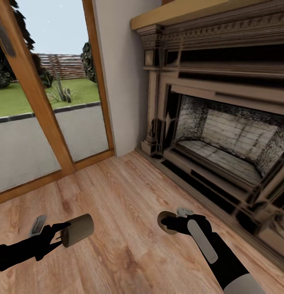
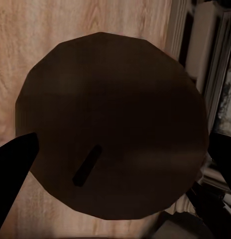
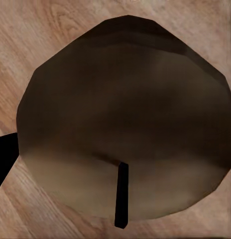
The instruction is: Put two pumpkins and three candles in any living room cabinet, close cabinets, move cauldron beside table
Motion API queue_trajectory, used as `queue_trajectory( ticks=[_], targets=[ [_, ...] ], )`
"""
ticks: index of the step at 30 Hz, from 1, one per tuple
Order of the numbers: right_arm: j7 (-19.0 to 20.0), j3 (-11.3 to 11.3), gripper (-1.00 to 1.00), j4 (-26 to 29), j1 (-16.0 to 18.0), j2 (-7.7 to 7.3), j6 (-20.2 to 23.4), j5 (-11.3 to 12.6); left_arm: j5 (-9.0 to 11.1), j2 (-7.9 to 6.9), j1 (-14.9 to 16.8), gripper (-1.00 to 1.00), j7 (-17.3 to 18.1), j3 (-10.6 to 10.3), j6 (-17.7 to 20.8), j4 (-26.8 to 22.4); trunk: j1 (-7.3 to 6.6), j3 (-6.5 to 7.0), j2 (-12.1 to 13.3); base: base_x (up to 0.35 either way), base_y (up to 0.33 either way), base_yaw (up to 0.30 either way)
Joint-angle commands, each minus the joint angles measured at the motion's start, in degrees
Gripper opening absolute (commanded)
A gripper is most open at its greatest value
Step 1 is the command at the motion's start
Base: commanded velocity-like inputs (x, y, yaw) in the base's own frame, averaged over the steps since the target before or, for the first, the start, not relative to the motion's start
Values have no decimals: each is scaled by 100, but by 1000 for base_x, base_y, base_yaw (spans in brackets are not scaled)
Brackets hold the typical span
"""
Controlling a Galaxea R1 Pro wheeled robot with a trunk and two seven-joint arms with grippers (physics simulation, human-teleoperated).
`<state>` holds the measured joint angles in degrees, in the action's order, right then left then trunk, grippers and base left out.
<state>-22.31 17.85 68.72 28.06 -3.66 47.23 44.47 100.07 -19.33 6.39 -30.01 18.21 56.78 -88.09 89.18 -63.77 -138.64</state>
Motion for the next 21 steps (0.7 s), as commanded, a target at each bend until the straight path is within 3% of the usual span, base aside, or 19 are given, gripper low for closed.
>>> queue_trajectory(
  ticks=[1, 14, 21],
  targets=[
    [-63, 17, -100, 7, 7, -5, -3, 70, 109, 0, 2, -100, -58, 7, 0, -6, -1, -5, -2, 0, 0, -289],
    [-57, 17, -100, 9, 7, -15, -2, 74, 125, 8, 2, -100, -58, 7, 0, -6, -1, -5, -2, -46, 21, -286],
    [-55, 17, -100, 31, 7, -19, 5, 71, 131, 10, -2, -100, -49, 12, 0, -6, -1, -5, -2, -38, 34, -70]
  ],
)
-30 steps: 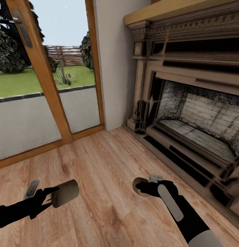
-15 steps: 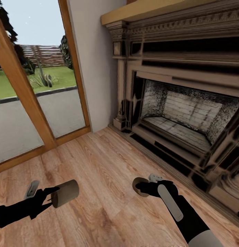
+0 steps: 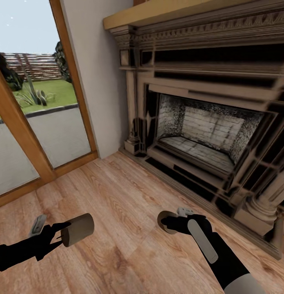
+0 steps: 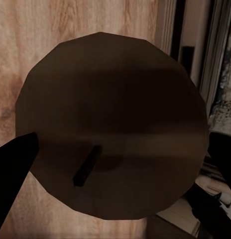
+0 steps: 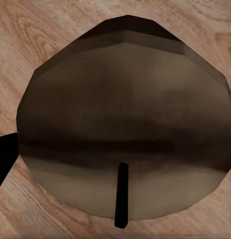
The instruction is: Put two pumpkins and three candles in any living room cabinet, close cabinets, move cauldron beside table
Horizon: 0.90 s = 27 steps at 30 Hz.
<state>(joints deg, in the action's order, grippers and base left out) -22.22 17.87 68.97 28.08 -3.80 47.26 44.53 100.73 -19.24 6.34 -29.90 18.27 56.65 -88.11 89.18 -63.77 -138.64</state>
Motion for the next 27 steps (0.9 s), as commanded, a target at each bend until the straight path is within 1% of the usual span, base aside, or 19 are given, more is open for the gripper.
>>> queue_trajectory(
  ticks=[1, 5, 11, 20, 23, 27],
  targets=[
    [-63, 15, -100, 12, 4, -6, 2, 65, 64, 0, 3, -100, -60, 7, 12, -4, -1, -5, -2, -4, 4, -8],
    [-64, 15, -100, 28, 4, -7, 2, 65, 67, 1, 0, -100, -60, 8, 12, -4, -1, -5, -2, -33, 50, -3],
    [-66, 15, -100, 60, 4, -7, 6, 65, 70, 4, 0, -100, -60, 5, 12, -4, -1, -5, -2, -136, 121, 0],
    [-63, 15, -100, 65, 4, -7, 2, 65, 70, 5, -1, -100, -60, 2, 12, -4, -1, -5, -2, -28, 26, -1],
    [-63, 15, -100, 64, 4, -7, 4, 65, 70, 6, -1, -100, -60, 2, 12, -4, -1, -5, -2, -123, 113, -70],
    [-63, 15, -100, 60, 4, -5, 5, 65, 70, 2, -1, -100, -60, 3, 12, -4, -1, -5, -2, -144, 139, -176]
  ],
)
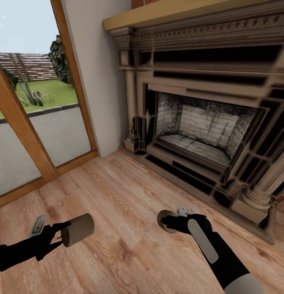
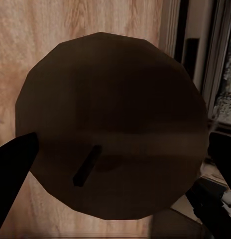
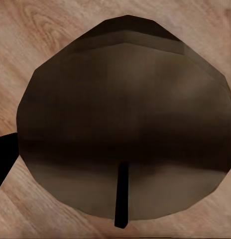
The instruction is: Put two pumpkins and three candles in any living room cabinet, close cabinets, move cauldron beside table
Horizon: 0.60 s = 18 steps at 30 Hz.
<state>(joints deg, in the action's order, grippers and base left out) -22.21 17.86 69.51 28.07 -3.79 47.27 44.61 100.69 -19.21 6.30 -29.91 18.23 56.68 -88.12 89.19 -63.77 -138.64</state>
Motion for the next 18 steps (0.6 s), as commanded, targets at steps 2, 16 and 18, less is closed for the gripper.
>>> queue_trajectory(
  ticks=[2, 16, 18],
  targets=[
    [-64, 15, -100, 11, 6, -6, 8, 57, 73, 3, 2, -100, -59, 6, 10, -4, -2, -5, -2, -63, 63, -232],
    [-64, 15, -100, -20, 6, -7, 5, 65, 72, 8, 2, -100, -50, 5, 10, -4, -2, -5, -2, -44, 23, -250],
    [-64, 15, -100, -30, 6, -7, 3, 65, 73, 7, 2, -100, -50, 5, 10, -4, -2, -5, -2, -164, 94, -253]
  ],
)
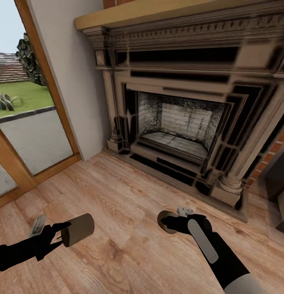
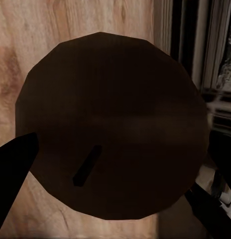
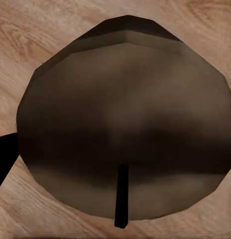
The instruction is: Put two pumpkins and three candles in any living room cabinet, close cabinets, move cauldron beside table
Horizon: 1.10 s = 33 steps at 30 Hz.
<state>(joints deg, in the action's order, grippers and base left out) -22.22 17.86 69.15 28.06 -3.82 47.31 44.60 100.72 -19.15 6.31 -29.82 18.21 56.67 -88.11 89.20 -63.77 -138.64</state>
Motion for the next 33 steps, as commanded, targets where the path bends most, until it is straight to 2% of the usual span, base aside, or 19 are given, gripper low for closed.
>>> queue_trajectory(
  ticks=[1, 18, 33],
  targets=[
    [-63, 16, -100, 1, 7, -3, -2, 66, 71, 0, 2, -100, -59, 7, 11, -4, -3, -5, -2, -117, 53, -253],
    [-65, 16, -100, 15, 7, 3, 2, 59, 67, -1, 2, -100, -59, 25, 11, -3, -3, -5, -2, -12, 6, -253],
    [-67, 15, -100, 28, 7, 19, -53, 51, 62, -1, 2, -100, -77, 10, 2, -4, -332, 265, 599, 0, 0, -253]
  ],
)
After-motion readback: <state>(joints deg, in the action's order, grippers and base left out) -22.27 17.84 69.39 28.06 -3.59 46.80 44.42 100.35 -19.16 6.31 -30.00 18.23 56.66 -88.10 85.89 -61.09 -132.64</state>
